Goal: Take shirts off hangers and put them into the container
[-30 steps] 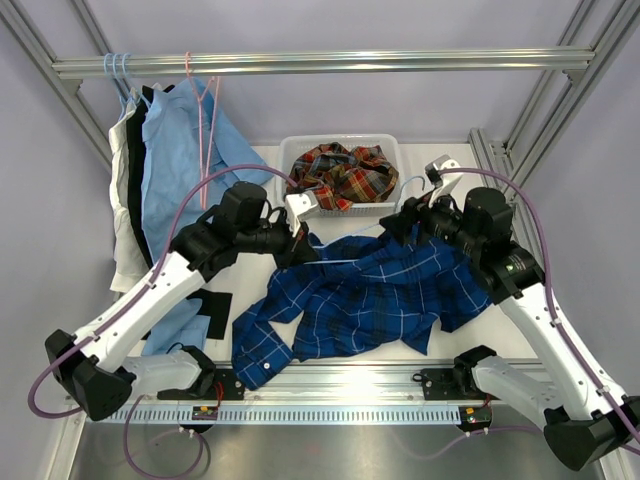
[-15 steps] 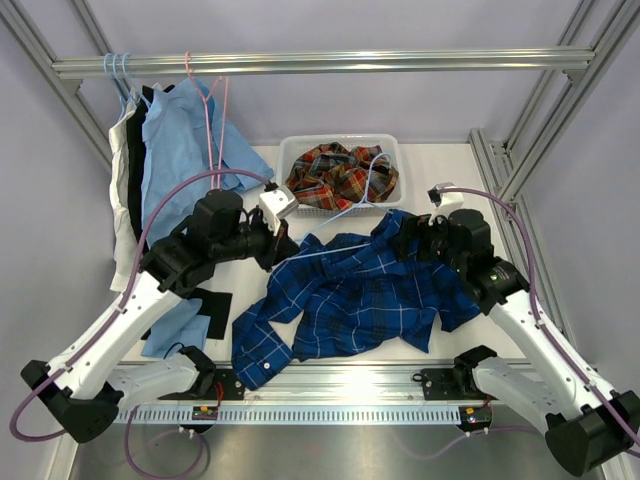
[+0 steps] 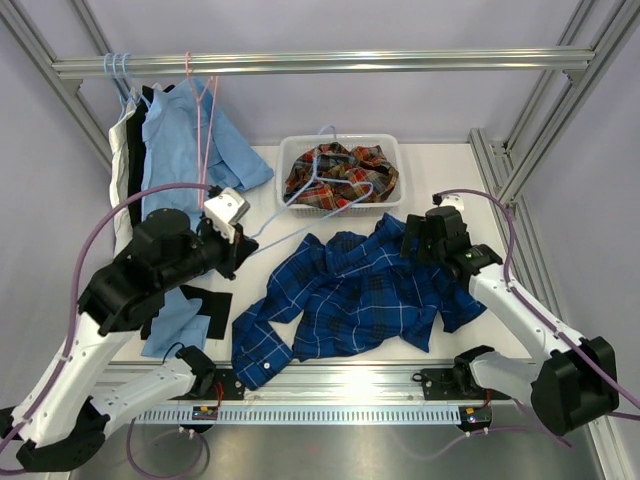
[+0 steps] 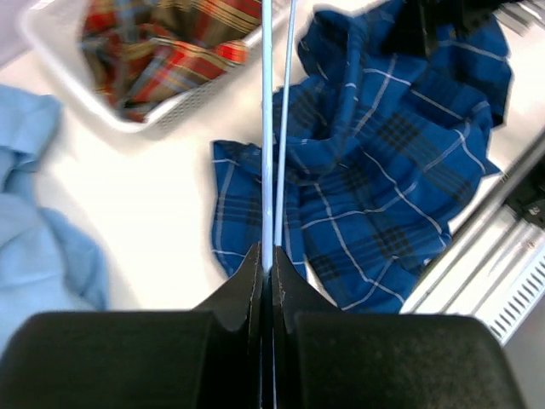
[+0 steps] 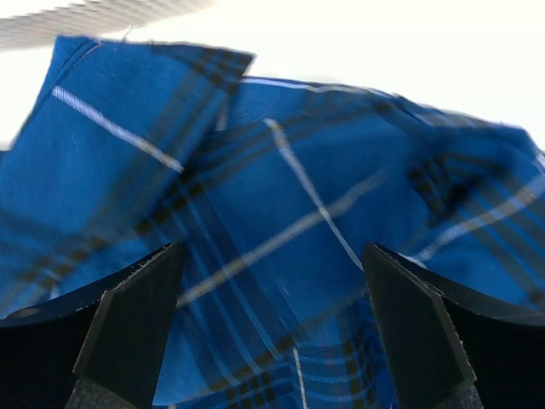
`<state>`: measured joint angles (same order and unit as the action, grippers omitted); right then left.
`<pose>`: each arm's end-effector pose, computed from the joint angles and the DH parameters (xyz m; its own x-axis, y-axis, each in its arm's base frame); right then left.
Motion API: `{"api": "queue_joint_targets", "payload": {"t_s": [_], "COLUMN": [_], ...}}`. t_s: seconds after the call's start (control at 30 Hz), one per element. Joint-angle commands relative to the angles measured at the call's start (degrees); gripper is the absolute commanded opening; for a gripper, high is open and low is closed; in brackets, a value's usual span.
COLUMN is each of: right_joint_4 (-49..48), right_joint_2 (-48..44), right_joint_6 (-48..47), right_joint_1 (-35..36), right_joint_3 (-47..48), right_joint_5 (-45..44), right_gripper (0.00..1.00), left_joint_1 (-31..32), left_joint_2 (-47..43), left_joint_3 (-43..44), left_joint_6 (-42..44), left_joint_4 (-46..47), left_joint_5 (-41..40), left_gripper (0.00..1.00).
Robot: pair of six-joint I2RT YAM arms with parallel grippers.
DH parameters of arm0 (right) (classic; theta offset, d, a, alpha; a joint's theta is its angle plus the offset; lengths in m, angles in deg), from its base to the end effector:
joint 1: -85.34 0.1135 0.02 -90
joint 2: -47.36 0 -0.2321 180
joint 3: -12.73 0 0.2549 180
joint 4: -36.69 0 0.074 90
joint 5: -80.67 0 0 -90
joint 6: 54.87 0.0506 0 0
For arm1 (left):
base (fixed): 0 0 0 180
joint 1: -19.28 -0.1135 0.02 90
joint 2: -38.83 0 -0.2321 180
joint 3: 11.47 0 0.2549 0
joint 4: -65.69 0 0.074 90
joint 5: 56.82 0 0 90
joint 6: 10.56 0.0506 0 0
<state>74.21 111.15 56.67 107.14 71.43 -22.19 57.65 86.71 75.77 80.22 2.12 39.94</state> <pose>0.2476 0.0869 0.2156 -0.6618 0.1208 -0.7399 0.0355 0.9909 0.1301 0.1333 -0.1131 0.3964 -0.3119 0.2642 -0.9126 0.7049 0.7084 -0.0359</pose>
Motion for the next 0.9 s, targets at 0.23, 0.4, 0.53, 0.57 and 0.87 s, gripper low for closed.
{"api": "queue_joint_targets", "payload": {"t_s": [0.23, 0.4, 0.53, 0.57, 0.87], "right_joint_4": [2.73, 1.68, 1.41, 1.32, 0.71], "right_joint_2": [-5.07, -8.77, -10.52, -11.22, -15.18], "right_joint_6": [0.09, -2.81, -2.99, -3.0, -4.67], "right_joint_1": [-0.71, -0.71, -0.8, -0.8, -0.8], "right_joint_3": [5.54, 7.65, 7.74, 7.74, 5.02], "right_joint_5": [-3.14, 0.2, 3.01, 3.37, 5.83], "right_gripper": [0.96, 0.97, 0.97, 0.98, 0.99], "left_joint_1": [-0.05, -0.05, -0.05, -0.14, -1.97], "left_joint_2": [-2.62, -0.69, 1.07, 1.6, 6.61], "left_joint_3": [4.07, 4.16, 4.25, 4.25, 5.56], "left_joint_6": [-7.54, -9.47, -10.18, -10.18, -10.44], "left_joint_4": [1.26, 6.43, 11.89, 13.03, 21.03], "left_joint_5": [-22.22, -34.41, -41.03, -42.78, -49.82], "left_gripper": [0.0, 0.0, 0.0, 0.0, 0.0]}}
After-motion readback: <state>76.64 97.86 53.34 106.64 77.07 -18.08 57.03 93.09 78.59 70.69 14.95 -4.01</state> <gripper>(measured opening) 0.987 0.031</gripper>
